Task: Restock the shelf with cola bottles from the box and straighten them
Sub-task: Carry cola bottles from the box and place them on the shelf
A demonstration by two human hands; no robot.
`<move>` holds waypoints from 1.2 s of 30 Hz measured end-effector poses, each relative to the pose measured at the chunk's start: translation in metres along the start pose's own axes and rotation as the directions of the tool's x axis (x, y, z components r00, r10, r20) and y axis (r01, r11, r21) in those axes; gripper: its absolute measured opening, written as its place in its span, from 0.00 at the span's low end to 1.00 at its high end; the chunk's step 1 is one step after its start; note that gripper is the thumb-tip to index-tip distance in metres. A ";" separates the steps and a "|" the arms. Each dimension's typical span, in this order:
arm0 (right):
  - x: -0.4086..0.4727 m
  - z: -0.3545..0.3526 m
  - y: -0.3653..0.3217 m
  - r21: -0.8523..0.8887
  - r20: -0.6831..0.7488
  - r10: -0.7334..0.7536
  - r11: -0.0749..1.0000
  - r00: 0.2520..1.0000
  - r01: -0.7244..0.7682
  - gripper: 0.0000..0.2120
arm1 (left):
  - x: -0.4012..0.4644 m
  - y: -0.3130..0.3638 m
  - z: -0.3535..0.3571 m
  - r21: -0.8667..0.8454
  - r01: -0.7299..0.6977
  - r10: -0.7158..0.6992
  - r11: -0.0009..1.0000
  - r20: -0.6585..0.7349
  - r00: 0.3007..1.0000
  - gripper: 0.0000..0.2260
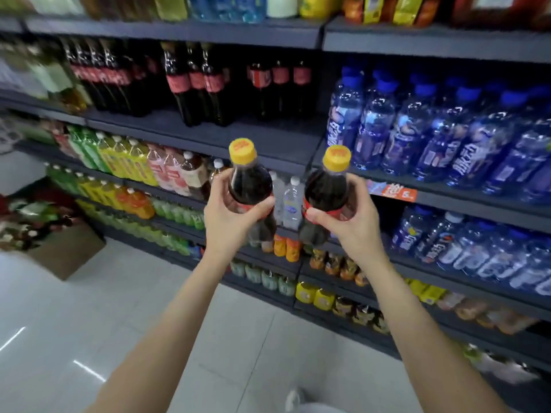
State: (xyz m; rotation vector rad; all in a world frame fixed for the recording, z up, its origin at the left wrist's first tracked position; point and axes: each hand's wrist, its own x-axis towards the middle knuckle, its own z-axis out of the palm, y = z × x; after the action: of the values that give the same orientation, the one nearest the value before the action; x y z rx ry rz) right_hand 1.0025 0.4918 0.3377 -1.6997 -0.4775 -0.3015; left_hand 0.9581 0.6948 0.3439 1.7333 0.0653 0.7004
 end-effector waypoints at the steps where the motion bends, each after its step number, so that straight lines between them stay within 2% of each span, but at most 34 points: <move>1: 0.021 0.008 0.001 -0.011 0.008 -0.060 0.998 0.998 0.060 0.29 | 0.021 -0.003 0.000 0.003 -0.026 0.026 1.000 -0.025 0.999 0.29; 4: 0.083 0.033 0.008 -0.080 -0.015 -0.234 0.969 0.972 0.232 0.31 | 0.084 -0.015 0.005 -0.015 -0.105 0.103 0.994 -0.087 0.991 0.29; 7: 0.132 0.054 0.023 -0.139 -0.062 -0.289 0.950 0.955 0.279 0.31 | 0.137 -0.030 0.018 0.002 -0.145 0.145 0.989 -0.104 0.984 0.29; 13: 0.218 0.089 0.070 -0.132 -0.242 -0.186 0.979 0.952 0.157 0.30 | 0.241 -0.091 0.056 -0.051 -0.088 0.088 0.995 -0.018 0.996 0.32; 15: 0.240 0.096 0.083 -0.178 -0.282 -0.160 0.978 0.946 0.112 0.31 | 0.270 -0.105 0.068 -0.061 -0.079 0.080 0.995 0.010 0.997 0.33; 21: 0.303 0.109 0.108 -0.315 -0.415 -0.153 0.949 0.897 0.016 0.37 | 0.346 -0.122 0.104 -0.029 -0.067 0.069 0.997 0.104 0.992 0.33; 25: 0.330 0.113 0.124 -0.350 -0.503 -0.188 0.937 0.844 0.000 0.39 | 0.376 -0.133 0.136 0.012 -0.055 0.054 0.998 0.106 0.993 0.34; 29: 0.346 0.118 0.142 -0.421 -0.531 -0.228 0.907 0.816 -0.020 0.37 | 0.396 -0.142 0.165 0.014 -0.017 0.016 1.000 0.099 0.995 0.37; 32: 0.349 0.114 0.151 -0.418 -0.561 -0.200 0.906 0.803 -0.066 0.38 | 0.399 -0.154 0.172 -0.006 -0.114 0.114 0.993 0.132 0.985 0.38; 34: 0.341 0.112 0.158 -0.446 -0.546 -0.189 0.890 0.816 -0.092 0.44 | 0.392 -0.170 0.170 0.000 -0.218 0.214 0.976 0.192 0.958 0.40; 36: 0.324 0.115 0.170 -0.551 -0.507 -0.167 0.818 0.846 -0.168 0.50 | 0.385 -0.192 0.163 0.114 -0.278 0.239 0.954 0.273 0.932 0.44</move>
State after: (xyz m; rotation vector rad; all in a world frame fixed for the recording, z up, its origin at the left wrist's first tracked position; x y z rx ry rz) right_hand 1.3597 0.6287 0.3158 -2.0902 0.0601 -0.9801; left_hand 1.4121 0.7632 0.3123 1.9884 -0.3036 0.6685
